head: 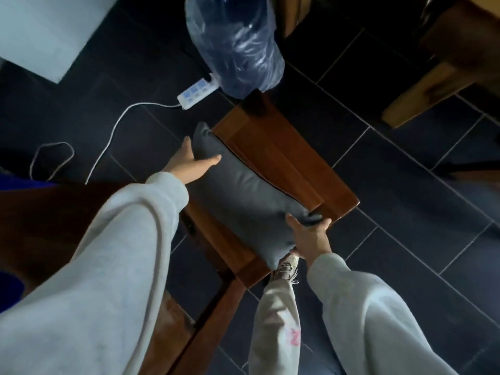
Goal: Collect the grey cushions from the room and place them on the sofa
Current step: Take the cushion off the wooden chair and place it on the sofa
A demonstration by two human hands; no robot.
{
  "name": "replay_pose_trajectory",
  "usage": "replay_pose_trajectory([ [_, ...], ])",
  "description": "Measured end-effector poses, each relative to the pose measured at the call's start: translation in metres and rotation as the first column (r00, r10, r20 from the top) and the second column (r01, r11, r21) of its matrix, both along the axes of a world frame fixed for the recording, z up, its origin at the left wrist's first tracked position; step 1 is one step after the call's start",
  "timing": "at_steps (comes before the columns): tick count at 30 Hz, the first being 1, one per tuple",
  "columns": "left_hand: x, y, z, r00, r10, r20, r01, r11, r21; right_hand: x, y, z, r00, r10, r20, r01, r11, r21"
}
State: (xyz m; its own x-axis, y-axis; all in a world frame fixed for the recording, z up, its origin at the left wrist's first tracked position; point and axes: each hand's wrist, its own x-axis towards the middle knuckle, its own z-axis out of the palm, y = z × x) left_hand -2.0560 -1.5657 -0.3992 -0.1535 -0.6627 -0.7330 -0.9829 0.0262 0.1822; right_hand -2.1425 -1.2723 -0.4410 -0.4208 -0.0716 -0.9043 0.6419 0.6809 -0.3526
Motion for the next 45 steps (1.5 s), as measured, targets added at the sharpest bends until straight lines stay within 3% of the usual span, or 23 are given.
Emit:
replay_pose_trajectory([
  [2, -0.009, 0.003, -0.003, 0.991, 0.125, -0.052, -0.125, 0.992, -0.001, -0.009, 0.011, -0.001, 1.0, -0.002, 0.004, 0.002, 1.0, 0.028],
  [4, -0.024, 0.017, 0.004, 0.986, 0.152, -0.066, -0.149, 0.988, 0.041, -0.017, 0.033, 0.007, 0.999, -0.04, 0.002, 0.04, 0.994, 0.1],
  [10, -0.104, 0.135, 0.048, 0.988, -0.061, -0.144, 0.078, 0.991, 0.11, -0.05, 0.165, 0.065, 0.919, -0.373, -0.127, 0.387, 0.915, 0.11],
  [14, -0.16, 0.272, 0.096, 0.947, -0.113, -0.301, 0.165, 0.975, 0.151, -0.057, 0.303, 0.117, 0.683, -0.704, -0.193, 0.717, 0.697, -0.002],
  [19, -0.198, 0.501, 0.176, 0.827, -0.265, -0.496, 0.399, 0.898, 0.184, -0.015, 0.53, 0.197, 0.214, -0.947, -0.24, 0.93, 0.273, -0.247],
  [23, -0.178, 0.711, 0.239, 0.721, -0.339, -0.605, 0.564, 0.794, 0.228, 0.074, 0.736, 0.277, 0.082, -0.89, -0.448, 0.918, 0.242, -0.314],
  [26, -0.138, 0.871, 0.282, 0.666, -0.331, -0.669, 0.672, 0.655, 0.345, 0.165, 0.881, 0.338, -0.047, -0.834, -0.55, 0.925, 0.171, -0.338],
  [30, -0.071, 1.064, 0.345, 0.548, -0.39, -0.74, 0.82, 0.426, 0.383, 0.299, 1.039, 0.408, -0.187, -0.76, -0.623, 0.937, 0.053, -0.345],
  [34, -0.009, 1.219, 0.404, 0.319, -0.483, -0.815, 0.946, 0.105, 0.308, 0.425, 1.144, 0.454, -0.278, -0.744, -0.607, 0.925, -0.039, -0.377],
  [38, 0.053, 1.353, 0.454, 0.093, -0.468, -0.879, 0.938, -0.256, 0.235, 0.519, 1.201, 0.475, -0.358, -0.664, -0.657, 0.916, -0.114, -0.384],
  [41, 0.094, 1.439, 0.478, 0.031, -0.418, -0.908, 0.866, -0.442, 0.233, 0.565, 1.236, 0.48, -0.516, -0.579, -0.632, 0.845, -0.225, -0.485],
  [45, 0.141, 1.549, 0.492, 0.085, -0.407, -0.91, 0.793, -0.525, 0.308, 0.609, 1.302, 0.492, -0.694, -0.495, -0.524, 0.71, -0.347, -0.613],
])
